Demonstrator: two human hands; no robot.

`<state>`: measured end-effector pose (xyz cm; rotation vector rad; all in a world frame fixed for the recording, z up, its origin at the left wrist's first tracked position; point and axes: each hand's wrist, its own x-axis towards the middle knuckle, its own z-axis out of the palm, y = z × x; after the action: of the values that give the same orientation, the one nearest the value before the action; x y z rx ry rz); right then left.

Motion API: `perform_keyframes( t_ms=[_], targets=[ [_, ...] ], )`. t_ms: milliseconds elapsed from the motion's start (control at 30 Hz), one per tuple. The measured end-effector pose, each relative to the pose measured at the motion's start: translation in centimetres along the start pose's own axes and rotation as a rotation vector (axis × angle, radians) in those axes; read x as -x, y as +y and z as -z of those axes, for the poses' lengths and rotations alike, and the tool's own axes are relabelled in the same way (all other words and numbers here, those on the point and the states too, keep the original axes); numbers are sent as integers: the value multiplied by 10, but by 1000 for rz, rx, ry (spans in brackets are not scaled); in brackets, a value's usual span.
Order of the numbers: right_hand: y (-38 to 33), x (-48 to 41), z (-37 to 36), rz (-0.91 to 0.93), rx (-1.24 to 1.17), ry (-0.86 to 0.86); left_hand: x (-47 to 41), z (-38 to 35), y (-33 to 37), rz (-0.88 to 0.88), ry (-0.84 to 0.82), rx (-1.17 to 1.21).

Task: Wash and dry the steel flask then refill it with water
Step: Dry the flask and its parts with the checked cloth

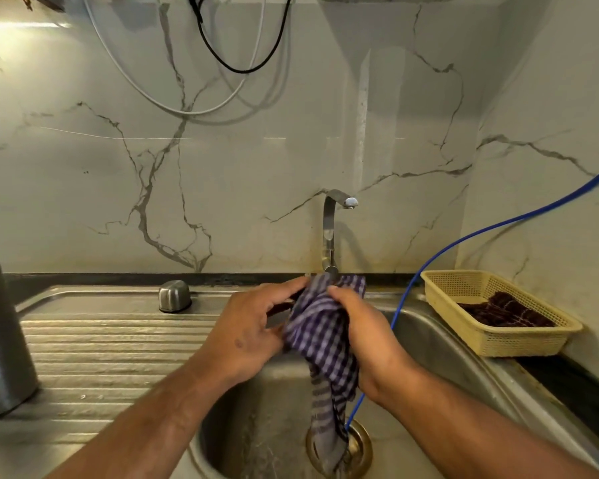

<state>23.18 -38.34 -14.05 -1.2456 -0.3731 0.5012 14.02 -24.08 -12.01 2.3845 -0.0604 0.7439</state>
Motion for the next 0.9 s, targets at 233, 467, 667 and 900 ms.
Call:
perform_keyframes(
  t_ms=[233, 467, 667, 900],
  targets=[
    [-7, 4, -1, 339, 287, 131, 5, -17, 13, -57, 135, 180],
    [-12, 1, 16, 940, 738, 71, 9, -15, 24, 190, 0, 734],
    [-7, 2, 1, 758, 423, 80, 10, -15, 30, 17, 121, 582],
    [-21, 1, 3, 221, -101, -161, 5, -14, 16, 72, 84, 659]
  ],
)
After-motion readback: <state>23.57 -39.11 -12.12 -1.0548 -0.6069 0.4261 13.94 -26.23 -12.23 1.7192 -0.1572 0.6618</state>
